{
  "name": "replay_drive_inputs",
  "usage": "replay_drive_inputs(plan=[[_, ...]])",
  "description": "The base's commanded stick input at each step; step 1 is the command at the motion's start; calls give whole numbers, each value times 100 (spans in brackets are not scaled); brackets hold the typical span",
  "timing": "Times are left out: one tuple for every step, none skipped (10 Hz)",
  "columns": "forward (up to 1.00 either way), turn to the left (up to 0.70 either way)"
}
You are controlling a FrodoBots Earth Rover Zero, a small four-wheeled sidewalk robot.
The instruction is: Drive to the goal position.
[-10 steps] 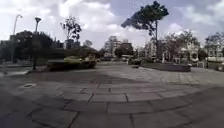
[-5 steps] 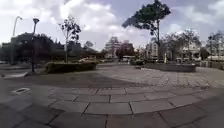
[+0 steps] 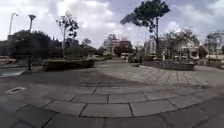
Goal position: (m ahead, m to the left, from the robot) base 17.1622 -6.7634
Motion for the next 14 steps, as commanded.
replay_drive_inputs(plan=[[70,-35],[70,-35],[70,-25],[70,0],[70,0],[70,0],[70,-2],[70,-5],[70,-8],[70,-11],[70,-14],[70,-17],[70,-21],[70,-7]])
